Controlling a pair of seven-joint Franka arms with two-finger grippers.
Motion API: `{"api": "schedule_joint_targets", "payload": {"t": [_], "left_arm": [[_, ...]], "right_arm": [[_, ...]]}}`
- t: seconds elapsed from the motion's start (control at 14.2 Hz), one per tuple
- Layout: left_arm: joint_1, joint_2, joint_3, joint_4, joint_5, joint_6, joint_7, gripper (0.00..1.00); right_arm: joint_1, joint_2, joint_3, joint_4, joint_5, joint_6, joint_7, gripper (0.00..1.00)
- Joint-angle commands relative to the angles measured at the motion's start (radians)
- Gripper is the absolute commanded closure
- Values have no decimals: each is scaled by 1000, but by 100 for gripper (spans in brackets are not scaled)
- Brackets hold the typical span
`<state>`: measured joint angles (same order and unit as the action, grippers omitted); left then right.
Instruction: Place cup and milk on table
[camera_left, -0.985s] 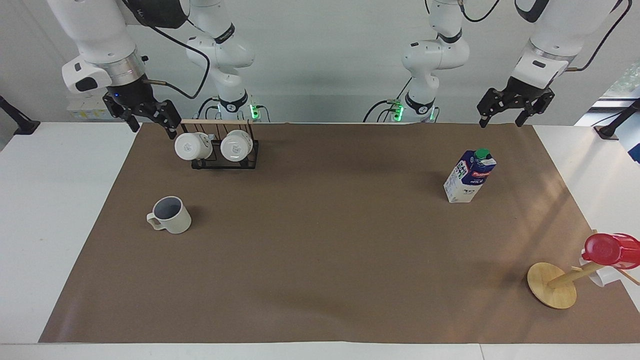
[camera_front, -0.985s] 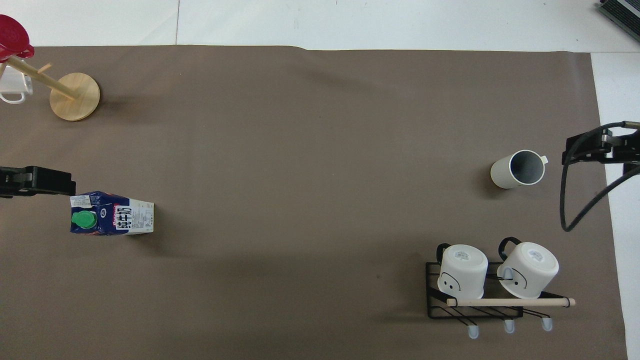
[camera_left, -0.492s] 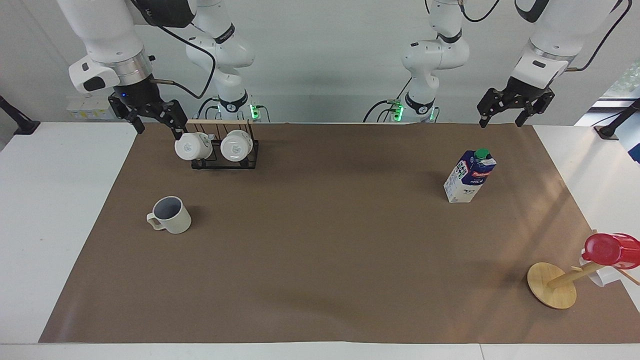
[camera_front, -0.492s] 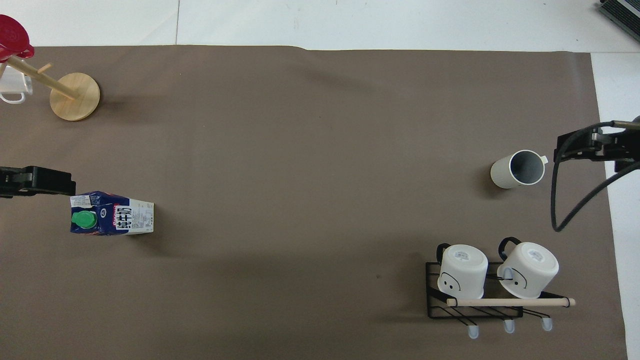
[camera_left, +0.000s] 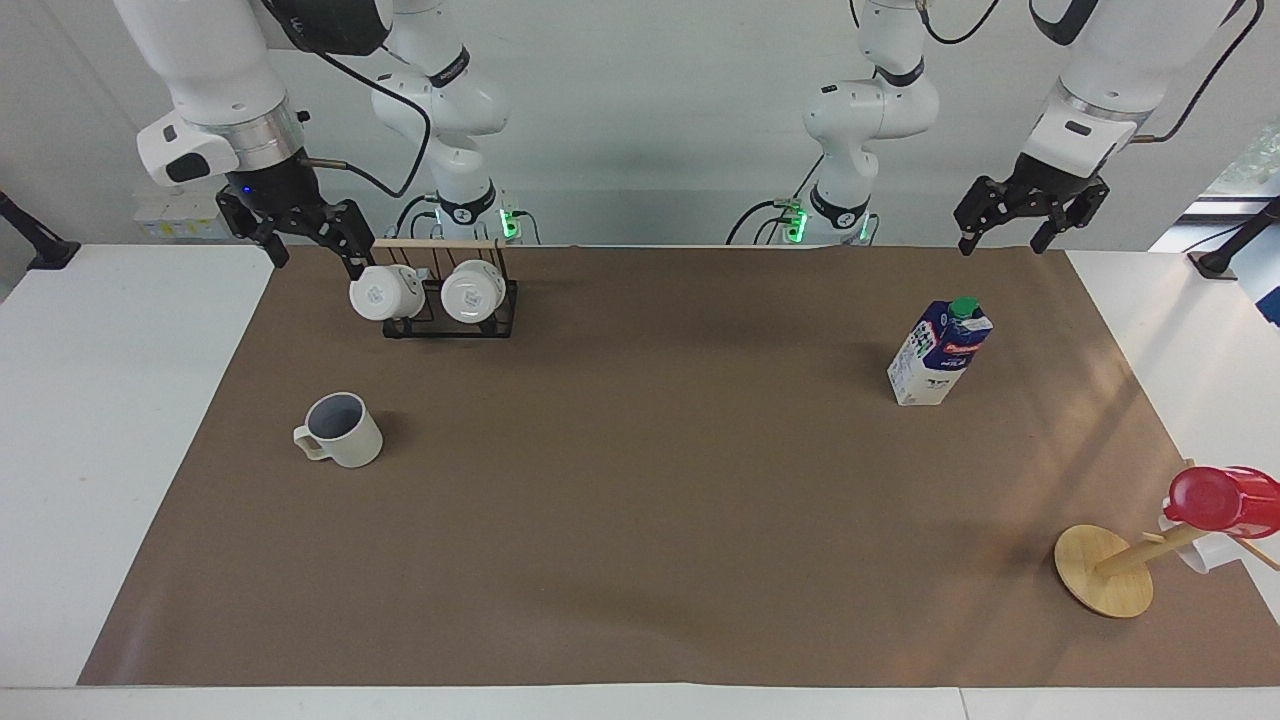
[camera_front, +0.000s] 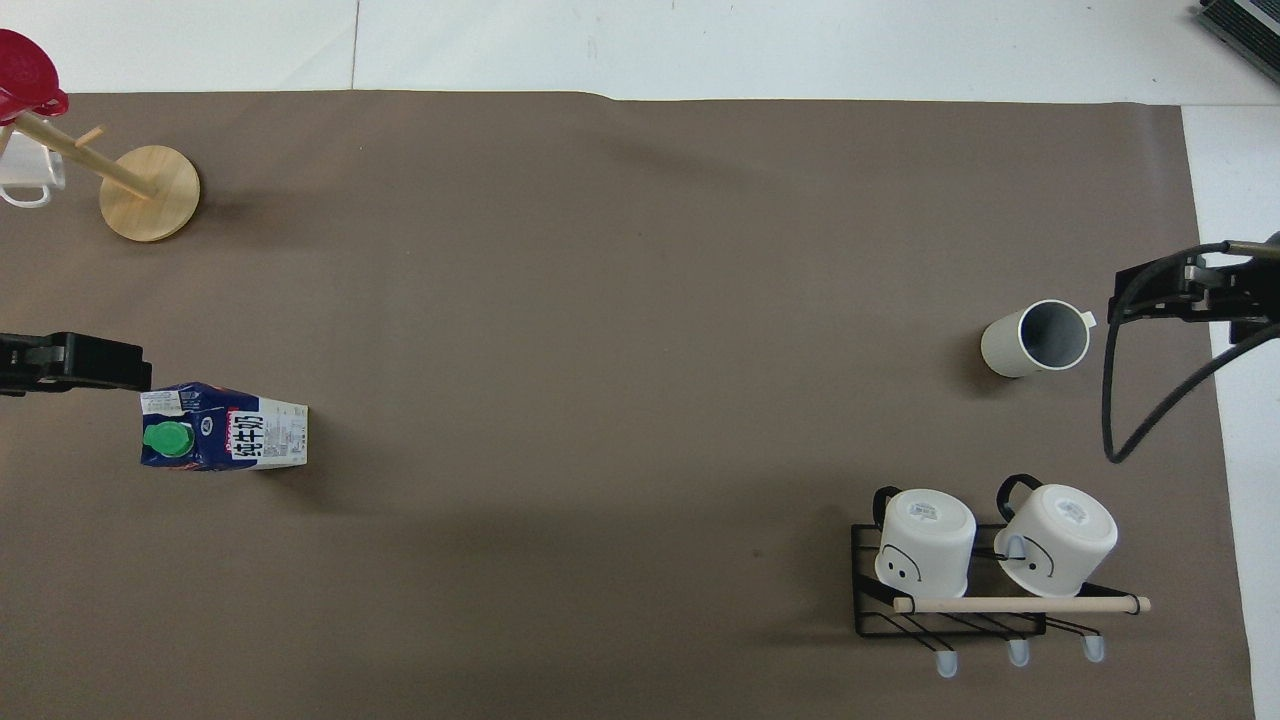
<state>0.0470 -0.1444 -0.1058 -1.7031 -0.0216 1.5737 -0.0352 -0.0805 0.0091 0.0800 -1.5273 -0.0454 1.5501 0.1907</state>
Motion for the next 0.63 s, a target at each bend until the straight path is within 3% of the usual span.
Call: {"api": "schedule_joint_targets", "payload": {"t": [0.0, 0.56], "left_arm": [[7, -1, -3, 17, -1, -23, -6, 0], [7, -1, -3, 17, -1, -23, -6, 0]], "right_arm": [[-8, -9, 0, -11, 22, 13, -19, 0], [-19, -9, -2, -11, 22, 11, -19, 0]]}}
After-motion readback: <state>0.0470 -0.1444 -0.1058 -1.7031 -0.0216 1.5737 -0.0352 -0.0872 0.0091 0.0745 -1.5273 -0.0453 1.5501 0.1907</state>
